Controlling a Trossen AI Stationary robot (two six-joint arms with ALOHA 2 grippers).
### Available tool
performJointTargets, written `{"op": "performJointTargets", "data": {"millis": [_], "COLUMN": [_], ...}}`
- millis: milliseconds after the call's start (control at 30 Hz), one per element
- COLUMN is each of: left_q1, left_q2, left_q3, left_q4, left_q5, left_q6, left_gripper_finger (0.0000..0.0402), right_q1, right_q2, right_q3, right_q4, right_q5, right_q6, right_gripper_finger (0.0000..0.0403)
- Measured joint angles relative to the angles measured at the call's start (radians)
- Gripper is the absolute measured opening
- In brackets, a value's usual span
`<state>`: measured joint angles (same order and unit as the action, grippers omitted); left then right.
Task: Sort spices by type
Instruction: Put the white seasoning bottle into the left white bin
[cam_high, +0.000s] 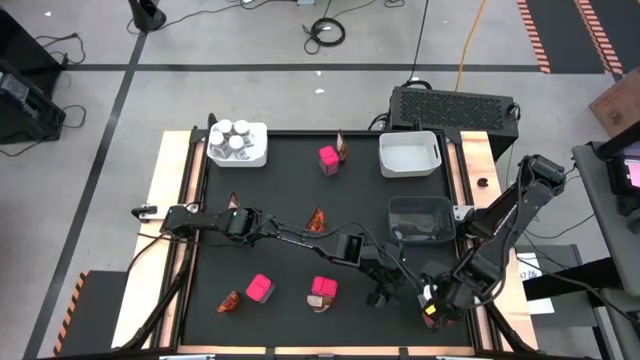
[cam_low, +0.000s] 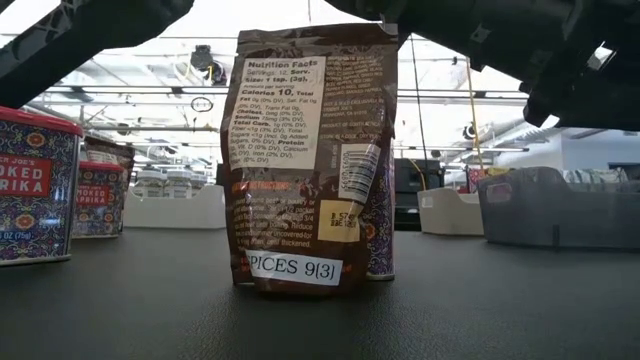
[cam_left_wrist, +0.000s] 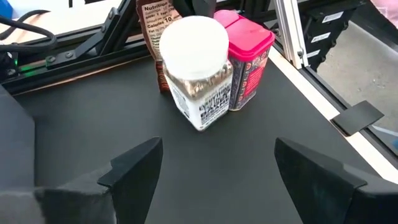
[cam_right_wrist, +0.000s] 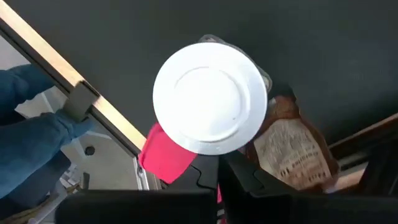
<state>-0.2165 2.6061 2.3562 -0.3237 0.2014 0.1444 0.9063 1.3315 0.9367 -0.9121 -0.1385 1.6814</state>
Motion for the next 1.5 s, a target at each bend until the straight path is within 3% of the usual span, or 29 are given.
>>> {"op": "performJointTargets", "data": {"millis": [300,800,1000,1267,1500], "left_q1": [0.0,0.0,0.008,0.012,0.013], "left_q2": [0.0,0.0,0.009,0.046,0.061], "left_q3": [0.0,-0.005,-0.005,-0.002,-0.004], "left_q4": [-0.005,-0.029,-0.02,-0.008,-0.012], "left_q5": [0.0,-0.001,-0.145,-0.217,-0.243], "left_q6": [0.0,0.017,0.021,-0.104,-0.113], "left_gripper_finger": [0.0312,0.0312,0.0312,0.0312,0.0312], "right_q1": [-0.052,-0.053,-0.052,-0.044,-0.041], "right_q2": [0.002,0.001,-0.021,-0.084,-0.12], "right_q3": [-0.001,0.024,0.055,0.063,0.064], "right_q4": [0.0,-0.03,-0.064,-0.078,-0.13], "right_q5": [0.051,0.037,0.087,0.111,0.137], "right_q6": [-0.073,-0.116,-0.099,-0.061,-0.043], "right_gripper_finger": [0.0,0.0,0.0,0.0,0.0]}}
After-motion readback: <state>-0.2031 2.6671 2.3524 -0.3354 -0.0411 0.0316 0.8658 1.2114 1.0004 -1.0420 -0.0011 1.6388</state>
